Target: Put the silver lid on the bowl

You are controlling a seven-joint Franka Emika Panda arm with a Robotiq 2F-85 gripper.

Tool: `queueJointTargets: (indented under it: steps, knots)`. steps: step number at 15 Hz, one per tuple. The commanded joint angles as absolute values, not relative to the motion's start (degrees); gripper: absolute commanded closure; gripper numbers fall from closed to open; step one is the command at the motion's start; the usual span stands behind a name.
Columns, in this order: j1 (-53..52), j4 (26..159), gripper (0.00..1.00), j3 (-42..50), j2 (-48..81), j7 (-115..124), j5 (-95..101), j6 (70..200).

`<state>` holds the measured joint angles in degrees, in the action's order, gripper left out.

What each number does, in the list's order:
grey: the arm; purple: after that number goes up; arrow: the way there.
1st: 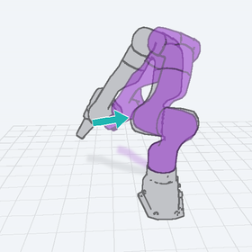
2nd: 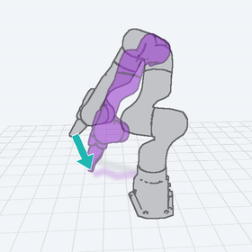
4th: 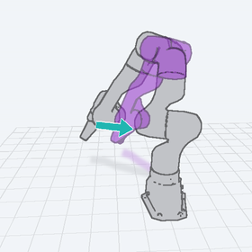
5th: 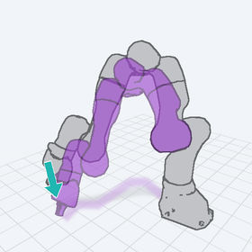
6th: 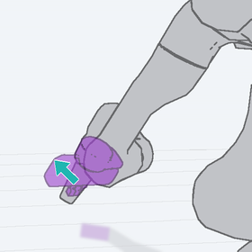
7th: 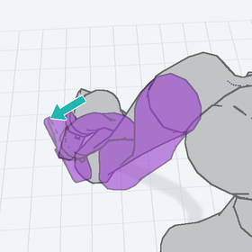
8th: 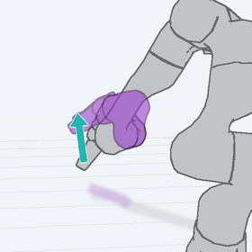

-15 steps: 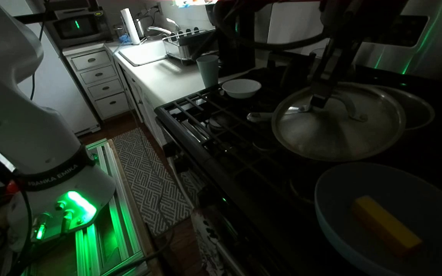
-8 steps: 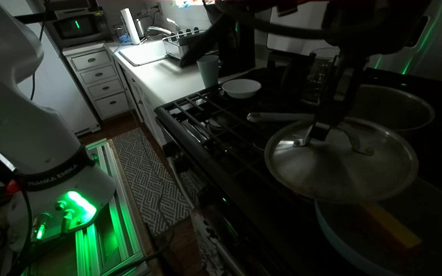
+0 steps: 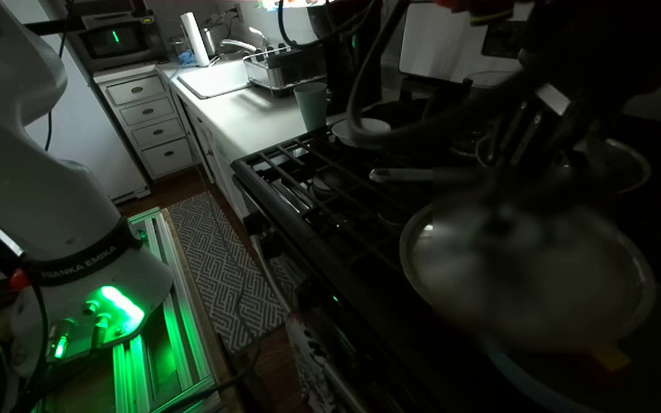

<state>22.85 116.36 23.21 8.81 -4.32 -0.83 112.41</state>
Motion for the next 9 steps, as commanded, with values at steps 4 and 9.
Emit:
queueJointTargets:
  steps: [4,9]
  knots:
    - [24.0,116.1,0.96,22.2,9.2,-12.1,-1.0,113.5]
    - [24.5,111.7,0.96,21.6,11.0,-24.2,-0.9,111.1]
